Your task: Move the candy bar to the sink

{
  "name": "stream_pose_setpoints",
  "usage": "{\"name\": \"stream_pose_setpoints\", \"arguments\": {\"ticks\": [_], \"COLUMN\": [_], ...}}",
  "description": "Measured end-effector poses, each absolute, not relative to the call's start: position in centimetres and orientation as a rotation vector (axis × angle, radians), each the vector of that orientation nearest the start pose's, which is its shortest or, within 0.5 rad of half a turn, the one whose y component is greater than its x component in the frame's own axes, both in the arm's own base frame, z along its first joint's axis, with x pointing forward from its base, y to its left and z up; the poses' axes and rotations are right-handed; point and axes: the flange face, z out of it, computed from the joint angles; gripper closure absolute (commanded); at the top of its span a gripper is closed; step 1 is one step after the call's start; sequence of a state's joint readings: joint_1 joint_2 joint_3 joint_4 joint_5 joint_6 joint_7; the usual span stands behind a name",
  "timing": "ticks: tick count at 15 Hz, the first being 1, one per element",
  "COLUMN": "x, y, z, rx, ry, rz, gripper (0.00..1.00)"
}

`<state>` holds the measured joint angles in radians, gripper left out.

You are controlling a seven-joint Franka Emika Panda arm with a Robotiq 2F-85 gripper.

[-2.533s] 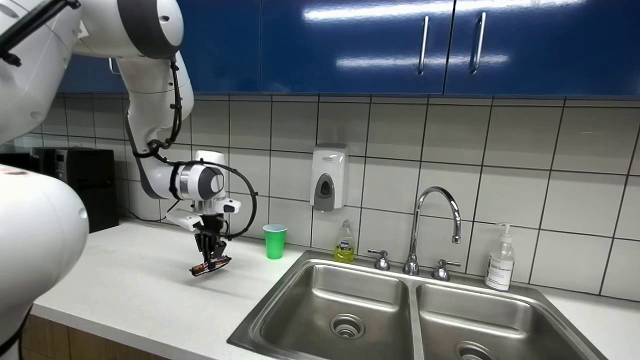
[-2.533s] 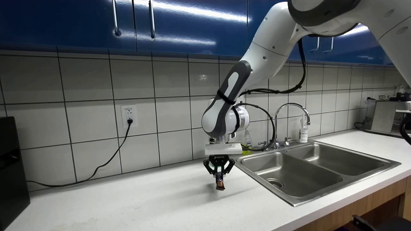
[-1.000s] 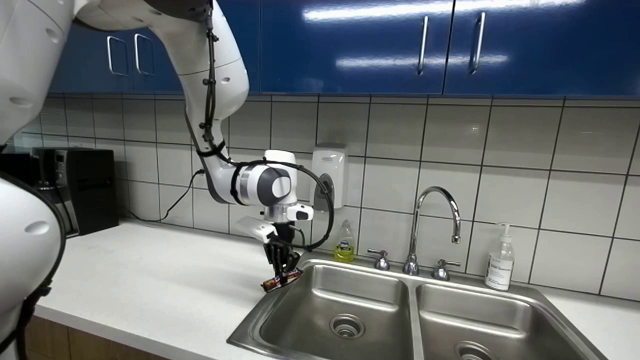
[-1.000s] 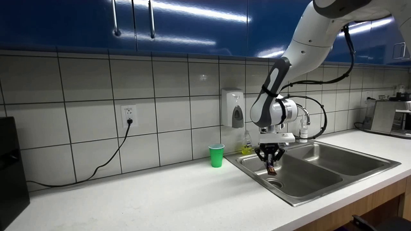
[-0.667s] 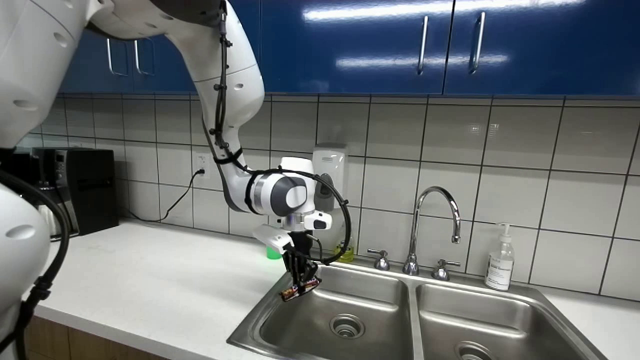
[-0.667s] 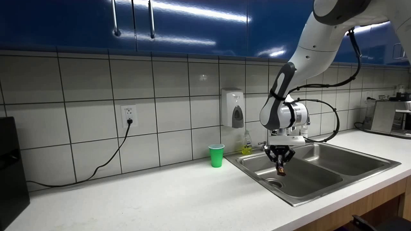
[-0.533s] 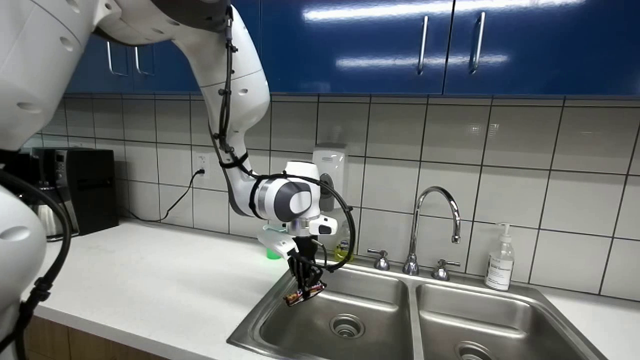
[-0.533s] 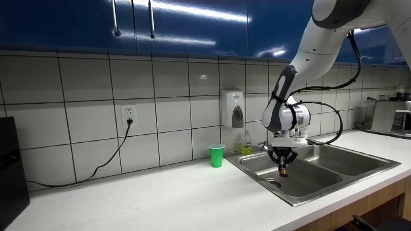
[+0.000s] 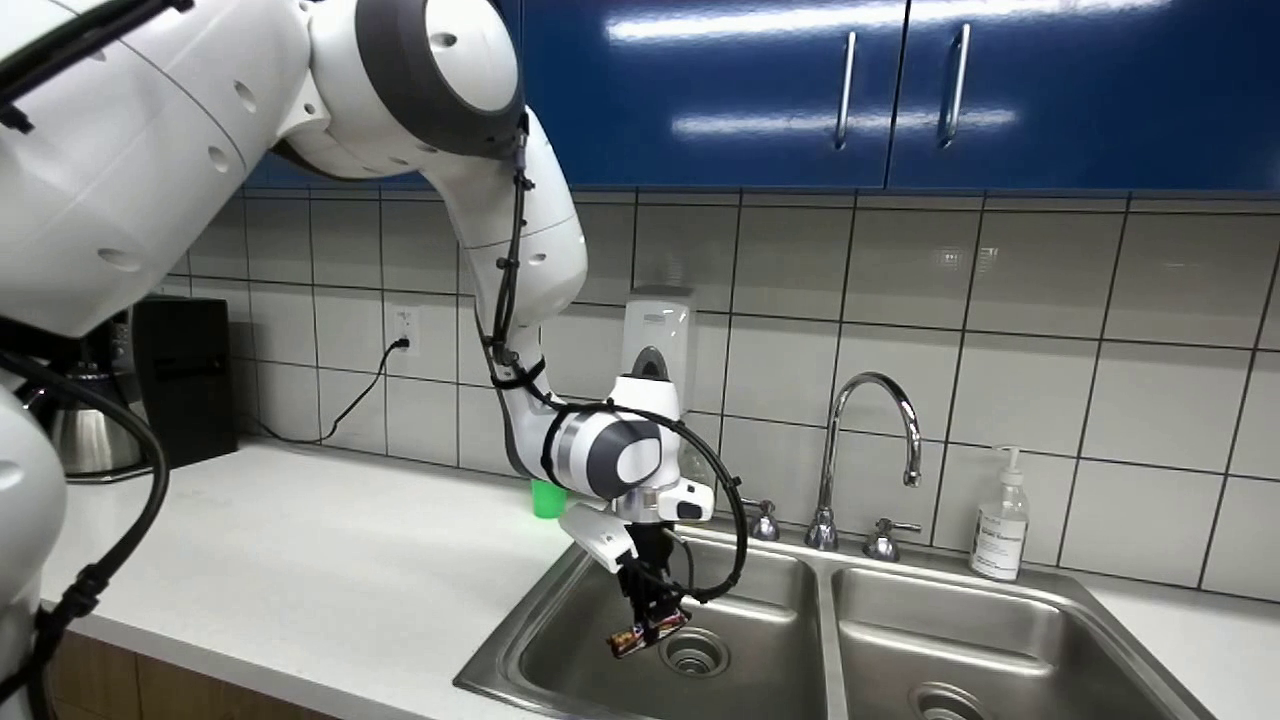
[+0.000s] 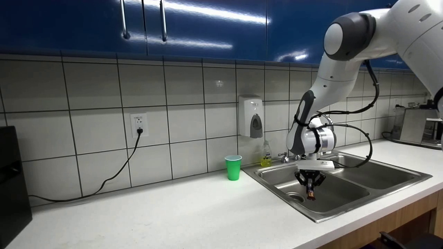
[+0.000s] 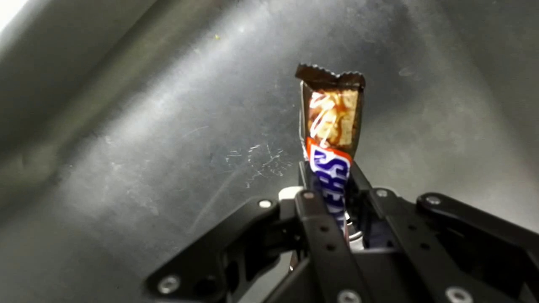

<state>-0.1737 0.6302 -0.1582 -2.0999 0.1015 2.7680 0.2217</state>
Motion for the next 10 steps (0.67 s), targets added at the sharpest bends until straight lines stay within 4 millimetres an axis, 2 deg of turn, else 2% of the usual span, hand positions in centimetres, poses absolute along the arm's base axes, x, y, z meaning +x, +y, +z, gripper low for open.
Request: {"name": "stream_pose_setpoints", "arguments": {"ticks": [5,10], "x": [55.5,56.4], "y": [-22.0,-22.8], "z": [8.1,4.6], "rx": [-3.051,-3.063], "ry": [0.989,0.987], "rz": [-0.054,-0.030], "gripper": [0.95,0.95]}}
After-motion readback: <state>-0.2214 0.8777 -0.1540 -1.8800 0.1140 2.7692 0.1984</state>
